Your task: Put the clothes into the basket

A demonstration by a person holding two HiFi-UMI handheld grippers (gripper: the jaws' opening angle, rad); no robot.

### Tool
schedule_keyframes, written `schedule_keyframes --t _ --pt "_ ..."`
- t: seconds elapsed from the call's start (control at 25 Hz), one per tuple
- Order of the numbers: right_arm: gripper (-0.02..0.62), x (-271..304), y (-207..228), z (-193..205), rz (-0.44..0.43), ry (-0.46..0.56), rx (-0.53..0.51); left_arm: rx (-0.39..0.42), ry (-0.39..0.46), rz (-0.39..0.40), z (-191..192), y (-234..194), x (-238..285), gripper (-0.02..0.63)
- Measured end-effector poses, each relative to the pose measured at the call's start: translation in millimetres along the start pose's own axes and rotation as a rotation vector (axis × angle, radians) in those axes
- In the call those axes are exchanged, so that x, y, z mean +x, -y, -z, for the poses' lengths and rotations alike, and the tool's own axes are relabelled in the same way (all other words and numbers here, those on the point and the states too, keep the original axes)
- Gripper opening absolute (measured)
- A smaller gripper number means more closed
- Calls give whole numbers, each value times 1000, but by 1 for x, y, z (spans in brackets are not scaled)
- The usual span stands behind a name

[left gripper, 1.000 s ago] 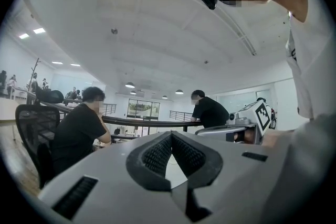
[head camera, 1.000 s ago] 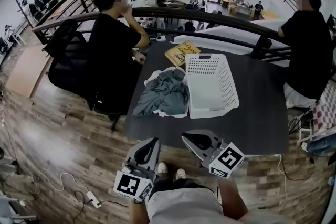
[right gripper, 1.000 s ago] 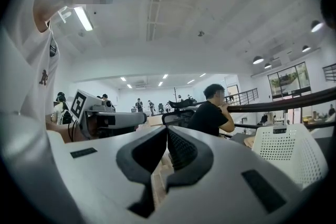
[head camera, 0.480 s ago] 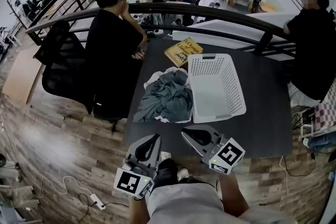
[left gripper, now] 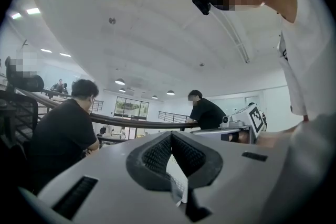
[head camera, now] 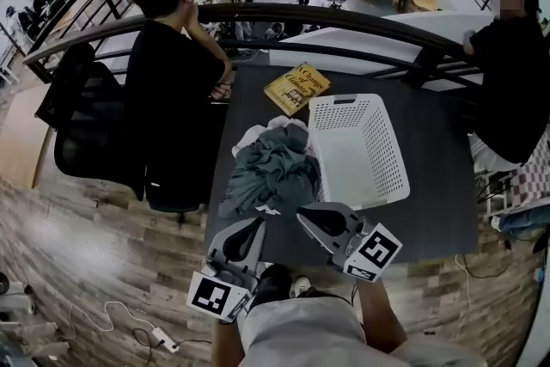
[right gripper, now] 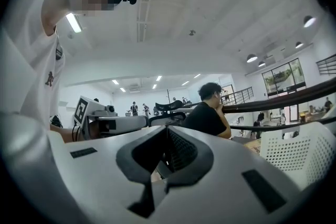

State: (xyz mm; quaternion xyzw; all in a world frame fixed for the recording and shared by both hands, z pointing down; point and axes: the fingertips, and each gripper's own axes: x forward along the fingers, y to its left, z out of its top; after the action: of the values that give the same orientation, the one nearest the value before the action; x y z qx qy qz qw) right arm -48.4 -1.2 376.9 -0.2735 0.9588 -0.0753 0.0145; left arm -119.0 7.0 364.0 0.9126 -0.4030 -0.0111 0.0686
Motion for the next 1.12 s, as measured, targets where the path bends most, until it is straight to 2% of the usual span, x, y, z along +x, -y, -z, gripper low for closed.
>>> schedule_keyframes --t 0.2,0.36,0.68,0.92,1.12 --pt "17 16 14 2 29 -8 -5 -8 -9 30 0 -23 12 2" --pt "17 26 21 -3 41 23 -12 -7 -4 60 -2 -38 21 2" --pt "17 43 32 -4 103 -3 -46 -5 -15 125 -1 -57 35 2" --pt "17 55 35 6 106 -82 -102 -8 -30 151 1 -67 44 2" --pt "18 62 38 15 118 -188 -137 -23 -52 151 6 -71 50 2"
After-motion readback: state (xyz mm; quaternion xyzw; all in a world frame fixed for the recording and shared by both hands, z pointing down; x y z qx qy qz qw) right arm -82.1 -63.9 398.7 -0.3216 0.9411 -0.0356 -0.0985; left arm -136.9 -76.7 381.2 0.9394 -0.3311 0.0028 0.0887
